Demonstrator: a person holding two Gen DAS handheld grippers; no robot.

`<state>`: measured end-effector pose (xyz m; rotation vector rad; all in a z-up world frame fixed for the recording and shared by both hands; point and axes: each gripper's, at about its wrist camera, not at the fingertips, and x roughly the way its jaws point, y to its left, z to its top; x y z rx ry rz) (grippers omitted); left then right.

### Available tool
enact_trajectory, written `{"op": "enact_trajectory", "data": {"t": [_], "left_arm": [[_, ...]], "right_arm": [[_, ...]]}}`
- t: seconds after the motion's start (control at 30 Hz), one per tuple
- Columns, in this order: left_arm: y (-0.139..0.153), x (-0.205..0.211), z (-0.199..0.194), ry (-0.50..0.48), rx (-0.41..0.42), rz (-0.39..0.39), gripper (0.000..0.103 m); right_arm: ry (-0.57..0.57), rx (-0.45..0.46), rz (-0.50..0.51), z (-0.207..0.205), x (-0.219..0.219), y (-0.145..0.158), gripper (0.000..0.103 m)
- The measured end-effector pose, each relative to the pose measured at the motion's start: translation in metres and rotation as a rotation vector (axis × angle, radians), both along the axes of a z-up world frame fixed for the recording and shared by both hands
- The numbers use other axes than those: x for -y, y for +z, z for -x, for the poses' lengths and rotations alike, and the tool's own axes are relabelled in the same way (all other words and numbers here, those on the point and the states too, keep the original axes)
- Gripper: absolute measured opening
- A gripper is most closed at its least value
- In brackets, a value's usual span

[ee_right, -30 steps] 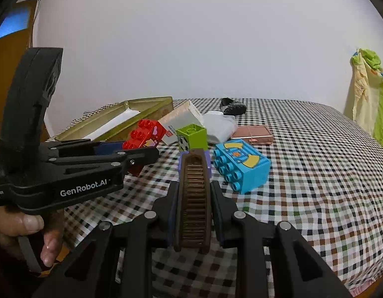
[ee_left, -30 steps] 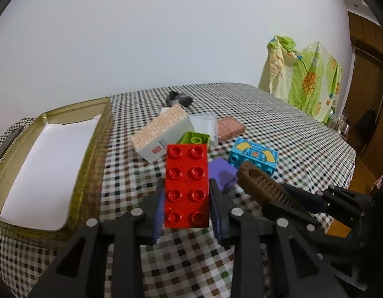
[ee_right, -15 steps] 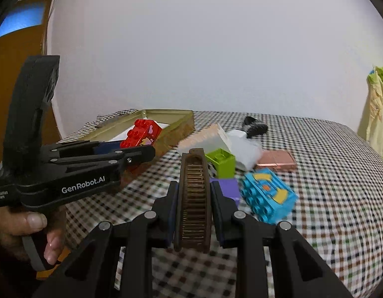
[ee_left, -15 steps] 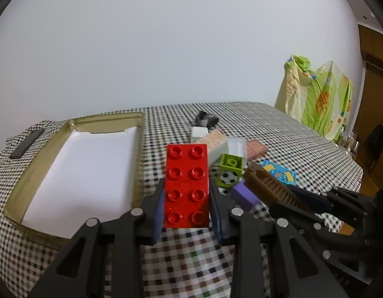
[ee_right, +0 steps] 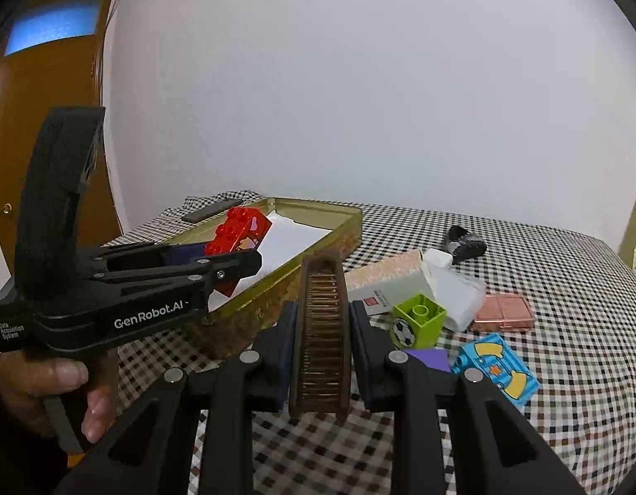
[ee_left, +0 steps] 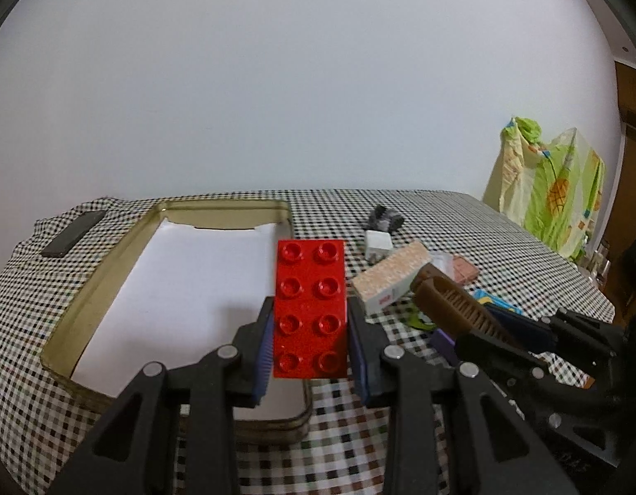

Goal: Organize rigid objects
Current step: 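Carry the red brick and brown comb piece over the gold tray with both grippers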

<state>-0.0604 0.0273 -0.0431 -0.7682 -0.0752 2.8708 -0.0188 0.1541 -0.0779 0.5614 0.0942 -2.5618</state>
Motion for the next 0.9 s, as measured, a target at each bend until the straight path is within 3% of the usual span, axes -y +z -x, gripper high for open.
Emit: {"op": "enact_trajectory", "data": {"t": [0.9], "left_arm": [[-0.002,0.029,0.011,0.067,-0.043,-0.006,0.031]], "right_arm": [[0.003,-0.047,0.018,0.018,0.021,0.012,0.028]]}}
